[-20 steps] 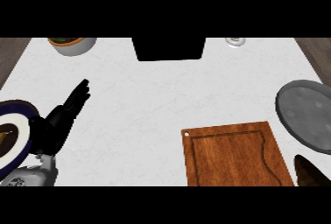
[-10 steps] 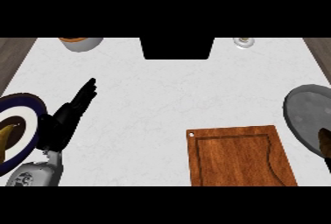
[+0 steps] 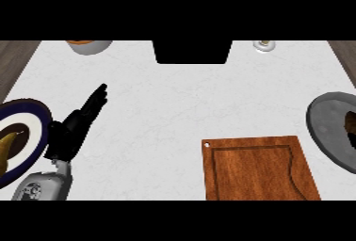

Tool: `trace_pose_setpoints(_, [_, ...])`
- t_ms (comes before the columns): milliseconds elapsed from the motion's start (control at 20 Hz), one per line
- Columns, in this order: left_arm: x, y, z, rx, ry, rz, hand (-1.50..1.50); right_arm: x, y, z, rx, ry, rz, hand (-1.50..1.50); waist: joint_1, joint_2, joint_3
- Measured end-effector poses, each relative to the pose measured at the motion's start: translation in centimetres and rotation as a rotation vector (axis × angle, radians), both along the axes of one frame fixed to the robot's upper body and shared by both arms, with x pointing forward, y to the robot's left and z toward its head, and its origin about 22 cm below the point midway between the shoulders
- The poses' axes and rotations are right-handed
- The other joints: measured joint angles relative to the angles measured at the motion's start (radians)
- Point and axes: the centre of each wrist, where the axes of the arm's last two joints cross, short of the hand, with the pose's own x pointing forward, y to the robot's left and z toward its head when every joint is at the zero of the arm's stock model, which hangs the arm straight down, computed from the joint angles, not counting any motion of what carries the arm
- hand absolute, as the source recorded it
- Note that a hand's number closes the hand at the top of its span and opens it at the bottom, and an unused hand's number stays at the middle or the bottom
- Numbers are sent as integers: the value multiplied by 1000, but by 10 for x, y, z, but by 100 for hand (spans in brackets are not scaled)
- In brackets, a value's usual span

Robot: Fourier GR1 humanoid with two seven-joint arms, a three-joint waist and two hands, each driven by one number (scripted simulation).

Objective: Pick the croissant from the cutting board and place it in the pan

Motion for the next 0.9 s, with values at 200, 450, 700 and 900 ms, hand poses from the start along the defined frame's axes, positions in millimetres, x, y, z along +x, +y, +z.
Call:
trace_pose_setpoints(200, [7, 0, 6, -3, -5, 4, 0, 25, -12, -11, 2, -6, -2, 150, 1, 1, 0])
trace_pose_setpoints(450, [1, 3, 10, -6, -12, 2, 0, 42, -29, -21, 0, -3, -2, 150, 5, 1, 0])
trace_pose_setpoints(700, [2, -1, 10, -7, -19, -15, 0, 49, -35, -30, 10, 204, -113, -150, 25, 8, 1])
trace_pose_setpoints(900, [3, -8, 11, -1, -18, -28, 0, 62, -34, -30, 53, 292, -105, -150, 32, 11, 2])
